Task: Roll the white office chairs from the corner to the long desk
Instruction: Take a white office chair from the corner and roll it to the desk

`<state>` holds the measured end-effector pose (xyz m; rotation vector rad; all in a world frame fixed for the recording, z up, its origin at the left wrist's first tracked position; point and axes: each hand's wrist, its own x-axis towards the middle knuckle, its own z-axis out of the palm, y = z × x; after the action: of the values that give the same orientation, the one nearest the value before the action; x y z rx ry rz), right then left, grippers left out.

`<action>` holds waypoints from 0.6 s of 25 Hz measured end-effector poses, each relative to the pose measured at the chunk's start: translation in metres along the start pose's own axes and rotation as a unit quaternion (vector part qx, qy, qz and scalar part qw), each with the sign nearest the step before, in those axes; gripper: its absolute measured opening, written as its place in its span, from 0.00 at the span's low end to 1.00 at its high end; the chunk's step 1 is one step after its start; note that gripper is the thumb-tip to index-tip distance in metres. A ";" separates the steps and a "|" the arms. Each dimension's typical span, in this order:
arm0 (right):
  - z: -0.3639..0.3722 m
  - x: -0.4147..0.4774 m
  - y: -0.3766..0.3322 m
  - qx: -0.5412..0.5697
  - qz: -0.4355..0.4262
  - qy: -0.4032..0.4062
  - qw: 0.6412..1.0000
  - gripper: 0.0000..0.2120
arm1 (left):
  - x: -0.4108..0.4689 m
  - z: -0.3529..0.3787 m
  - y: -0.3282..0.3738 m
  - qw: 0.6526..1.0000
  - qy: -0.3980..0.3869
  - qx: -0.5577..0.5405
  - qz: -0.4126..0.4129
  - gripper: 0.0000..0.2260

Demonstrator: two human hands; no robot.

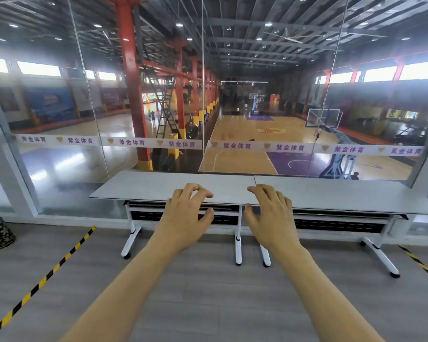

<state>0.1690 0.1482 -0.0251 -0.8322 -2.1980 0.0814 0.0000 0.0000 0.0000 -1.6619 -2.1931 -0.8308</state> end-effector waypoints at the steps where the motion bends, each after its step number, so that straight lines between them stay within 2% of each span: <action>1: 0.004 -0.007 0.001 0.007 0.012 -0.014 1.000 0.19 | -0.004 0.005 -0.001 1.000 -0.009 -0.004 -0.005 0.15; 8: 0.025 -0.058 0.013 0.017 0.059 -0.045 0.997 0.21 | -0.042 0.042 -0.006 0.999 -0.033 -0.013 -0.024 0.13; 12: 0.032 -0.091 0.020 -0.001 0.087 -0.064 0.994 0.20 | -0.064 0.060 -0.007 0.995 -0.074 -0.060 -0.020 0.20; 15: 0.031 -0.113 0.029 -0.014 0.110 -0.066 0.992 0.23 | -0.074 0.074 -0.001 0.992 -0.088 -0.087 -0.014 0.19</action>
<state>0.2184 0.1103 -0.1283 -1.1115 -2.2249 0.2201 0.0312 -0.0154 -0.0985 -1.8538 -2.3240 -0.9403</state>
